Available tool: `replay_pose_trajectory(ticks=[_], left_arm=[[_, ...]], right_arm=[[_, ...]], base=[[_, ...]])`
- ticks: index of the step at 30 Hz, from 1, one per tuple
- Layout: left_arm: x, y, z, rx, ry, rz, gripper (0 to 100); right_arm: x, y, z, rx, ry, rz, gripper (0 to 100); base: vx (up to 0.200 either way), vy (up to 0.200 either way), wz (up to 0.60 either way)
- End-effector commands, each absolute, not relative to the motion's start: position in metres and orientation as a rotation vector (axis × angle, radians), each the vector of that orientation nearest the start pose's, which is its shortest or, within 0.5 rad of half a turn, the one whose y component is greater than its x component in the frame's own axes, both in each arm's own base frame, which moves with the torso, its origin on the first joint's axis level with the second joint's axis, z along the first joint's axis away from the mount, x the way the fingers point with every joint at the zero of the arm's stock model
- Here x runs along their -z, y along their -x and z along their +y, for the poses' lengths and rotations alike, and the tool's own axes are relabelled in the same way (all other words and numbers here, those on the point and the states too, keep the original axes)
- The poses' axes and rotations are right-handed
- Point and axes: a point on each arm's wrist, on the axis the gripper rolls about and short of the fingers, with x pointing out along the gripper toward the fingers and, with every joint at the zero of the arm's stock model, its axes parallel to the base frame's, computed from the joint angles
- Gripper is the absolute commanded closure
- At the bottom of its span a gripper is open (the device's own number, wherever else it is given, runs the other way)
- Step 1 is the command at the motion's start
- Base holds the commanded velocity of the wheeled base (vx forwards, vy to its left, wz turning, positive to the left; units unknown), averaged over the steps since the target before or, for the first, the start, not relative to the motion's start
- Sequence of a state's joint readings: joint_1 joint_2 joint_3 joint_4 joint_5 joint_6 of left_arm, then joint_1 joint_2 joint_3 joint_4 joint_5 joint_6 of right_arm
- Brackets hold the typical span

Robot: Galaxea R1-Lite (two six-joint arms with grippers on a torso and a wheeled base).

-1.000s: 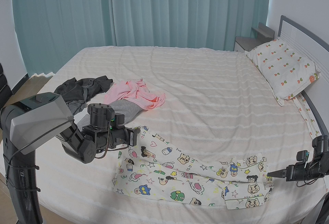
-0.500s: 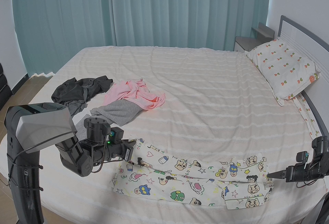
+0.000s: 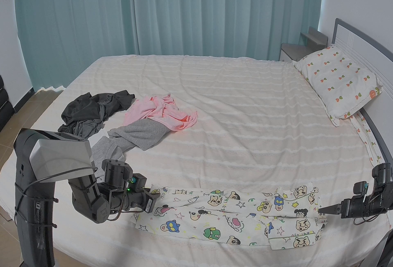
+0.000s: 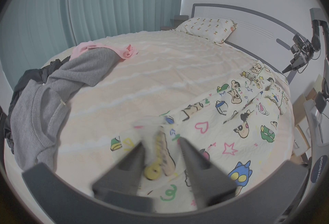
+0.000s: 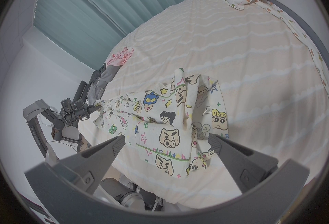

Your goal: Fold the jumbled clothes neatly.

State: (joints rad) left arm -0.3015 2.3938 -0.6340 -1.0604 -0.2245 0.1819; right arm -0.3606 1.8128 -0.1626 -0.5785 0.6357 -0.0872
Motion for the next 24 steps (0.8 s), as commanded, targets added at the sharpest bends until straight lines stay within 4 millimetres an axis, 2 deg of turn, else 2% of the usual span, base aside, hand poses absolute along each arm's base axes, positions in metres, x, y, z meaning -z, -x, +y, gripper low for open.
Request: replay_pose_trajectory(ticks=[1,10,13,18,24], left_arm=[[0.057,-0.315,-0.103,0.563,-0.184,0.713,0],[0.057,-0.307,-0.083,0.502,-0.131,0.811,0],[0.048,-0.313,-0.086,0.469,-0.042,0.850,0],[0.033,-0.326,-0.103,0.413,0.156,0.868,0],[0.024,-0.314,-0.102,0.450,0.195,0.945,0]], right_arm=[[-0.026,-0.170,-0.050,-0.286,-0.437,0.925,0],[-0.025,-0.159,-0.051,-0.282,-0.472,0.930,0],[-0.025,-0.158,-0.052,-0.295,-0.492,0.921,0],[-0.024,-0.157,-0.055,-0.305,-0.521,0.910,0],[-0.022,-0.157,-0.058,-0.303,-0.542,0.911,0]], base=[[0.000,0.000,0.00],[0.000,0.000,0.00],[0.000,0.000,0.00],[0.000,0.000,0.00],[0.000,0.000,0.00]])
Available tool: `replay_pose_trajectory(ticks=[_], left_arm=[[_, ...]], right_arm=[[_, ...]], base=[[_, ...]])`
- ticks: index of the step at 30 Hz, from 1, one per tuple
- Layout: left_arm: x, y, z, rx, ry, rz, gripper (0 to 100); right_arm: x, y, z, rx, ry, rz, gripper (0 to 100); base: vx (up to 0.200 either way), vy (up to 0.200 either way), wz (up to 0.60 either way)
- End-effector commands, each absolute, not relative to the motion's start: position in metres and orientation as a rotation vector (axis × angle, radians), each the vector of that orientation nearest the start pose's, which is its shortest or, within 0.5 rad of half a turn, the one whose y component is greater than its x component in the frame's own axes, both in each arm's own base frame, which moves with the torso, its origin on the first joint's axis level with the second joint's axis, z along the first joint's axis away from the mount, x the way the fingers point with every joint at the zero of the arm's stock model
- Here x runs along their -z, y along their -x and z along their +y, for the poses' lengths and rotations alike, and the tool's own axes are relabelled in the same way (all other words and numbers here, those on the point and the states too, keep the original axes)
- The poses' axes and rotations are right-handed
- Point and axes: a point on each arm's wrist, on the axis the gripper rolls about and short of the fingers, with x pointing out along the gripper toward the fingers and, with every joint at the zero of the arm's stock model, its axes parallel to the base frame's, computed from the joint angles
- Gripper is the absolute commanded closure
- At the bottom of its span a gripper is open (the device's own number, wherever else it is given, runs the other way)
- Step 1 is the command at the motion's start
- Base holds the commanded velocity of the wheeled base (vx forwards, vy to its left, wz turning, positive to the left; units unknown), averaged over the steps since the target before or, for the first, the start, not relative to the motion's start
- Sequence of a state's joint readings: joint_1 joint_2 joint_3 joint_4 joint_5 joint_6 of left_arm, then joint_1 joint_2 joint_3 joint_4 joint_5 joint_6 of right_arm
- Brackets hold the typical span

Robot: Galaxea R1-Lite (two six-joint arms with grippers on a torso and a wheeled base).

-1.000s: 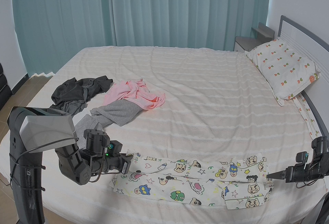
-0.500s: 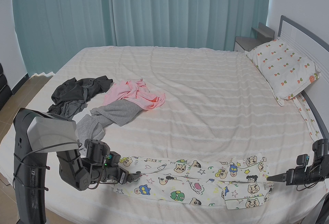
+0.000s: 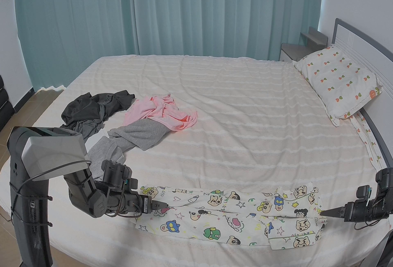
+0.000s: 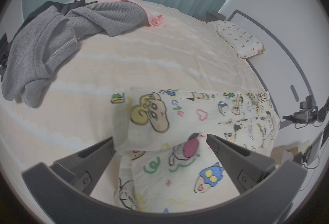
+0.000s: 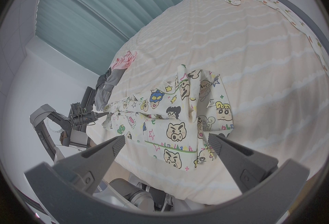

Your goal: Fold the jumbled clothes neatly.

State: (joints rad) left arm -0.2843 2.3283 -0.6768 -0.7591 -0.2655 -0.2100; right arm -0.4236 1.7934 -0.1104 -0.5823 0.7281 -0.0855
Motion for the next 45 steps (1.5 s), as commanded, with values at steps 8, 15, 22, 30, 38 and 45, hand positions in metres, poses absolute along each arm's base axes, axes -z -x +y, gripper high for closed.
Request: replay_pose_trajectory(ticks=[8,15,22,30,38,45], left_arm=[[0.023,-0.322,-0.093,0.363,0.182,1.035,0],[0.031,-0.339,-0.091,0.265,0.165,1.054,0],[0.038,-0.352,-0.102,0.166,0.136,1.040,0],[0.045,-0.351,-0.121,0.203,0.095,1.049,0],[0.048,-0.346,-0.119,0.226,0.006,1.093,0],[0.050,-0.344,-0.126,0.233,-0.044,1.097,0]], right_arm=[[-0.022,-0.157,-0.058,-0.304,-0.546,0.910,0],[-0.022,-0.157,-0.058,-0.305,-0.546,0.912,0],[-0.021,-0.157,-0.058,-0.306,-0.548,0.913,0],[-0.022,-0.157,-0.058,-0.305,-0.548,0.911,0],[-0.022,-0.158,-0.059,-0.305,-0.547,0.910,0],[-0.020,-0.158,-0.059,-0.305,-0.552,0.918,0]], base=[[0.000,0.000,0.00],[0.000,0.000,0.00],[0.000,0.000,0.00],[0.000,0.000,0.00],[0.000,0.000,0.00],[0.000,0.000,0.00]])
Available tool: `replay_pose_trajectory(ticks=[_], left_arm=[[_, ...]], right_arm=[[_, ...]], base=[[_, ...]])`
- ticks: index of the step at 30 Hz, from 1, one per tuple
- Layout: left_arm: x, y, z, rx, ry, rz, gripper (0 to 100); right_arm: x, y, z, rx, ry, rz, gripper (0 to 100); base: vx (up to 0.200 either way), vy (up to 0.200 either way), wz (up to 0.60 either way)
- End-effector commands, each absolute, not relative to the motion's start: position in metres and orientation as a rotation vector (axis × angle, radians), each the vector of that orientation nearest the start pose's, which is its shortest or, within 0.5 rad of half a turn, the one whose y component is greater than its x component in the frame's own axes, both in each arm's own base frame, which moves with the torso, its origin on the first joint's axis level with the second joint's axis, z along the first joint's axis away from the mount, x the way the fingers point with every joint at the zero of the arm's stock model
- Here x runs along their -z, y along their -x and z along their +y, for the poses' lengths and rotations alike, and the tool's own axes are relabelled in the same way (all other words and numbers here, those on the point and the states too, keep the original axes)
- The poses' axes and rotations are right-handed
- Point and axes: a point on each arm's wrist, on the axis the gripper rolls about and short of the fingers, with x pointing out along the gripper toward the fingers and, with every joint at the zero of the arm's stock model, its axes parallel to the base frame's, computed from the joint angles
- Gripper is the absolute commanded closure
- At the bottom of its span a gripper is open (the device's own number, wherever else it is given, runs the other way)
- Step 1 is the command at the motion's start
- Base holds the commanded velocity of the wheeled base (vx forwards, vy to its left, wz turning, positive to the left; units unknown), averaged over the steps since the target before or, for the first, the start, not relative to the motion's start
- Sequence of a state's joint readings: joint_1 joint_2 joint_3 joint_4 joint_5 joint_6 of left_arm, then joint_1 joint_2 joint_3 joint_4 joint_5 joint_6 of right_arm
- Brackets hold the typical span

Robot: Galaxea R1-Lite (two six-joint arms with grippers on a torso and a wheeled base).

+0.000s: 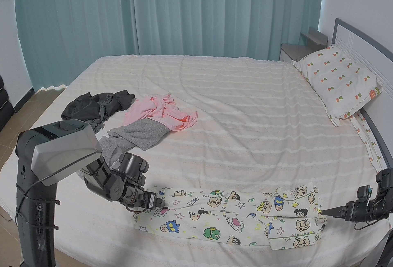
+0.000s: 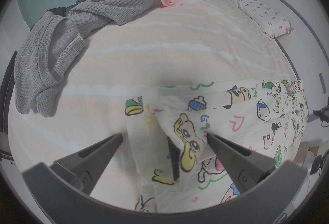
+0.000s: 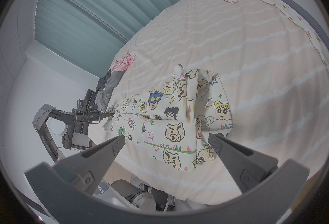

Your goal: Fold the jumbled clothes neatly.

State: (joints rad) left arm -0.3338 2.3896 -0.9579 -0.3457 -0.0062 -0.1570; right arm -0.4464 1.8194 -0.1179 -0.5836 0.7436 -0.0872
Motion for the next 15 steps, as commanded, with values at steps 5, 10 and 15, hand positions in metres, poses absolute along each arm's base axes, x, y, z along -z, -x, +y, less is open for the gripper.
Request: replay_pose_trajectory(ticks=[5,10,15], left_arm=[[0.054,-0.345,-0.133,0.243,-0.050,1.096,0],[0.055,-0.344,-0.134,0.246,-0.052,1.096,100],[0.053,-0.339,-0.139,0.233,-0.080,1.078,100]], right_arm=[[-0.020,-0.159,-0.059,-0.305,-0.552,0.918,0],[-0.019,-0.159,-0.059,-0.305,-0.555,0.921,0],[-0.016,-0.160,-0.060,-0.306,-0.552,0.916,0]], base=[[0.000,0.000,0.00],[0.000,0.000,0.00],[0.000,0.000,0.00]])
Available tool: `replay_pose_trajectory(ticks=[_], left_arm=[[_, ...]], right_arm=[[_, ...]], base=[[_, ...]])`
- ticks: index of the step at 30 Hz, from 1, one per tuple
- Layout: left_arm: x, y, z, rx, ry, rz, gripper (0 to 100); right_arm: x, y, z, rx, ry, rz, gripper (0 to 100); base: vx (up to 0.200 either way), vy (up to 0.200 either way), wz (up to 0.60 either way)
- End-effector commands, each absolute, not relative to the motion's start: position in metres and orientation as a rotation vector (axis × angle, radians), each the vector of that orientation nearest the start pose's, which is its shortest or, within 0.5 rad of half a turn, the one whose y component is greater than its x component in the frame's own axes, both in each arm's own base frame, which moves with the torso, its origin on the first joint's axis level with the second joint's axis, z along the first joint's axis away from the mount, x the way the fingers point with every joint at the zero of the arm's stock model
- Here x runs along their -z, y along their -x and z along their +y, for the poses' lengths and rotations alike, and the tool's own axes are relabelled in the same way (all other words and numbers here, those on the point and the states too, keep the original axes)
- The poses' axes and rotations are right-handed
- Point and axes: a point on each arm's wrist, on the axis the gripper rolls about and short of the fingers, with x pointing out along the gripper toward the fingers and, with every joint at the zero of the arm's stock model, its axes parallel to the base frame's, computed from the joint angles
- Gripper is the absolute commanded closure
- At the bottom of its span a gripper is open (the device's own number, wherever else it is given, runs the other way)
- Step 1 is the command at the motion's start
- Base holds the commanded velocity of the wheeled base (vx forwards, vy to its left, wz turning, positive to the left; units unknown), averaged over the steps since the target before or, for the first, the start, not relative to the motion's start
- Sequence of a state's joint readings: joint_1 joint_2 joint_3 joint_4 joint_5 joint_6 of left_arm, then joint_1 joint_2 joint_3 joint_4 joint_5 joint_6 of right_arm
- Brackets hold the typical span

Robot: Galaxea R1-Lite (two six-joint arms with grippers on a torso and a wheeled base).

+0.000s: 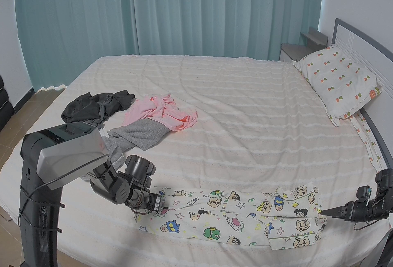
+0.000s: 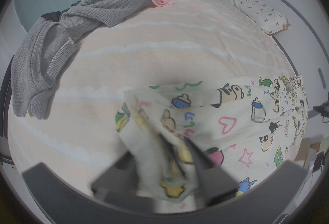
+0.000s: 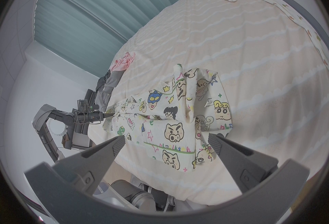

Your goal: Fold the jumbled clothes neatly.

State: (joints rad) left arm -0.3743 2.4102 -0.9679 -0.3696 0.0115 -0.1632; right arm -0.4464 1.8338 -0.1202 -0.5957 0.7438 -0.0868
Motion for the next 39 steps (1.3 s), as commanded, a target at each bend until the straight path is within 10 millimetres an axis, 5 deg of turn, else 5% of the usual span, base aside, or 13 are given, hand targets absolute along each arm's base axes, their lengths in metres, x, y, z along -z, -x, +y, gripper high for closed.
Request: replay_pose_trajectory(ticks=[1,20,29,37,39], left_arm=[[0.052,-0.338,-0.139,0.233,-0.081,1.078,100],[0.014,-0.328,-0.116,0.177,0.002,1.038,100],[-0.003,-0.322,-0.090,0.179,0.076,1.034,100],[-0.025,-0.319,-0.039,0.097,0.176,1.003,100],[-0.025,-0.319,-0.039,0.097,0.176,1.003,100]], right_arm=[[-0.016,-0.160,-0.060,-0.306,-0.550,0.913,0],[-0.011,-0.155,-0.060,-0.315,-0.554,0.876,0],[-0.012,-0.155,-0.060,-0.314,-0.556,0.875,0],[-0.011,-0.152,-0.059,-0.320,-0.568,0.876,0],[-0.011,-0.152,-0.059,-0.320,-0.568,0.876,0]], base=[[0.000,0.000,0.00],[0.000,0.000,0.00],[0.000,0.000,0.00],[0.000,0.000,0.00],[0.000,0.000,0.00]])
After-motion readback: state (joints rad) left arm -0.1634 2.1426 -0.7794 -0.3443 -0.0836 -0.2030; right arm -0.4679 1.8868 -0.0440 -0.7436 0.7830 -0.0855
